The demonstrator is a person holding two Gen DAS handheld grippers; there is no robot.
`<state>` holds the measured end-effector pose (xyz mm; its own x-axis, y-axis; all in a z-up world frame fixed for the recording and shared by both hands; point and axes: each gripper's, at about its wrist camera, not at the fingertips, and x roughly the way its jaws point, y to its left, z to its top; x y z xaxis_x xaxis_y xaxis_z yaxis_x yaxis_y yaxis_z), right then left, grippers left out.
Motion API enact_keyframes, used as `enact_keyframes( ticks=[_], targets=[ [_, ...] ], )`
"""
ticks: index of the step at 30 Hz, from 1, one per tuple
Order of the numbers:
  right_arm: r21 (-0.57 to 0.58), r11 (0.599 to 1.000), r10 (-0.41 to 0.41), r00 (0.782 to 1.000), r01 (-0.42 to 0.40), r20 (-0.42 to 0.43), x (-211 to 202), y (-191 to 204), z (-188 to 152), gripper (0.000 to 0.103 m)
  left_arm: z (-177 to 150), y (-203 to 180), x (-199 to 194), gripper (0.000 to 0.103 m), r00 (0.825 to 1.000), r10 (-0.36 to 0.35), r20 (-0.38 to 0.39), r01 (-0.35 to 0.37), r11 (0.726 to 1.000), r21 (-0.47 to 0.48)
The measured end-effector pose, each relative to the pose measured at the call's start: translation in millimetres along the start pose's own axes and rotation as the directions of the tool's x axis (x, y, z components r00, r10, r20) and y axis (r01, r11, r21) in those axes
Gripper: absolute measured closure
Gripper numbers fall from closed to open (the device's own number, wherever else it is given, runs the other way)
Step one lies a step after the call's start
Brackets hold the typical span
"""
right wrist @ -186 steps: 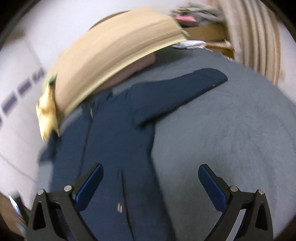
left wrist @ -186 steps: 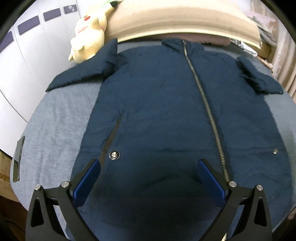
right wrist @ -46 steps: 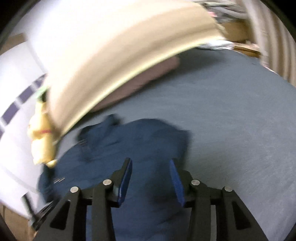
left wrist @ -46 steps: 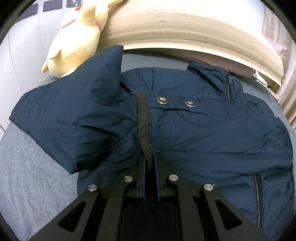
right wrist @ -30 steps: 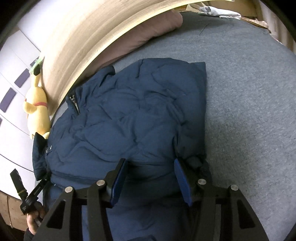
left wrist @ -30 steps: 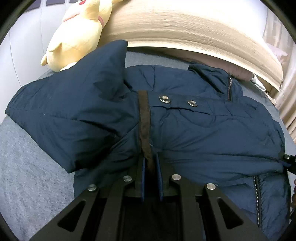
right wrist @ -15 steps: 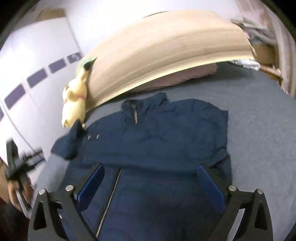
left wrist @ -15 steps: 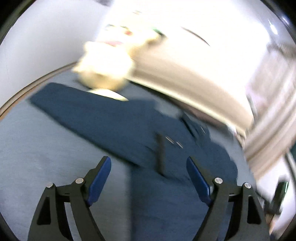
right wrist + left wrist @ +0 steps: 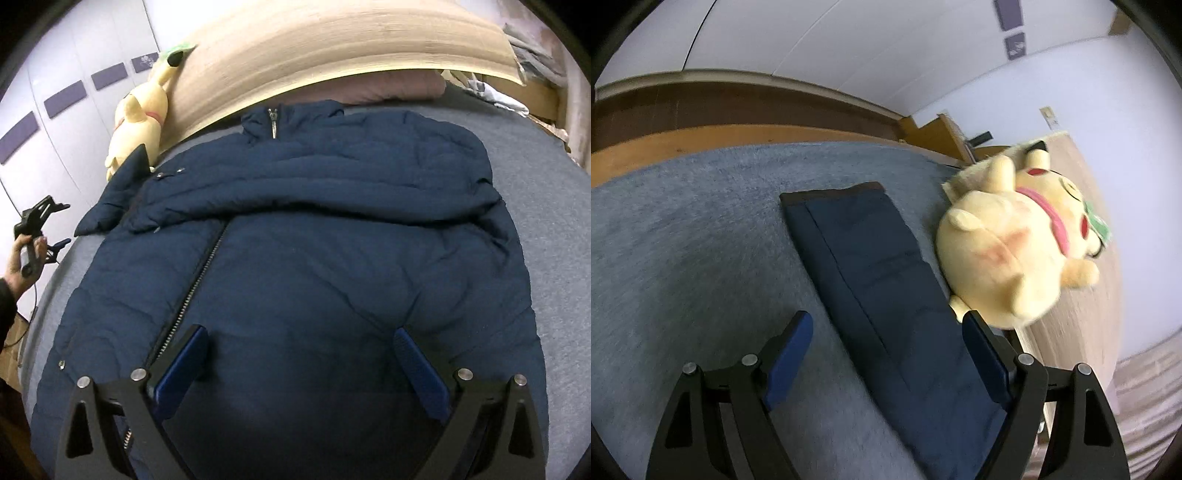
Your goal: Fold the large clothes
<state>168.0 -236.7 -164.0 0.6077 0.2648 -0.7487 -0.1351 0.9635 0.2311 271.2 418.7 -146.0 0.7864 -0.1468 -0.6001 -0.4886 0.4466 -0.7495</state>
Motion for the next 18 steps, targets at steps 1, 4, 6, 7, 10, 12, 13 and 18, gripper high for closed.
enact_keyframes(
  ticks=[1,4,6,7,10,12,13,18],
  targets=[
    [-0.004,1.000,-0.003,1.000,0.003,-0.001,1.3,0.6,-0.6,0.000,2.5,1.9,5.5,0.020,1.000,0.002,-0.003,-0.002,1.000,-0.004],
    [-0.011,1.000,-0.009,1.000,0.009,-0.004,2.7,1.4,-2.4,0.000,8.3,8.2,16.4,0.038,1.000,0.018,-0.005,-0.018,1.000,-0.020],
    [-0.009,1.000,-0.007,1.000,0.007,-0.006,3.8,1.8,-1.4,0.000,12.9,4.9,28.2,0.084,0.994,0.103,-0.026,-0.103,0.995,0.019],
    [-0.008,1.000,-0.005,1.000,0.005,-0.006,4.0,2.0,-1.0,0.000,15.5,3.9,35.6,0.088,0.991,0.131,-0.034,-0.130,0.991,0.034],
    [-0.006,1.000,0.000,1.000,0.000,-0.007,4.8,1.1,-1.8,0.000,13.9,-9.6,31.8,0.095,0.986,0.168,0.004,-0.167,0.981,0.098],
    [-0.005,1.000,0.002,1.000,-0.002,-0.008,5.5,0.8,-2.2,0.000,8.6,-28.5,22.4,0.095,0.982,0.185,0.046,-0.190,0.968,0.161],
    [-0.004,1.000,0.002,1.000,-0.002,-0.009,5.9,1.0,-2.4,0.000,4.0,-43.1,12.8,0.095,0.979,0.187,0.082,-0.201,0.956,0.216],
    [0.003,1.000,0.013,1.000,-0.013,-0.008,6.6,-0.7,-2.4,0.000,-32.4,-125.8,-44.1,0.096,0.968,0.098,0.230,-0.197,0.865,0.461]
  ],
)
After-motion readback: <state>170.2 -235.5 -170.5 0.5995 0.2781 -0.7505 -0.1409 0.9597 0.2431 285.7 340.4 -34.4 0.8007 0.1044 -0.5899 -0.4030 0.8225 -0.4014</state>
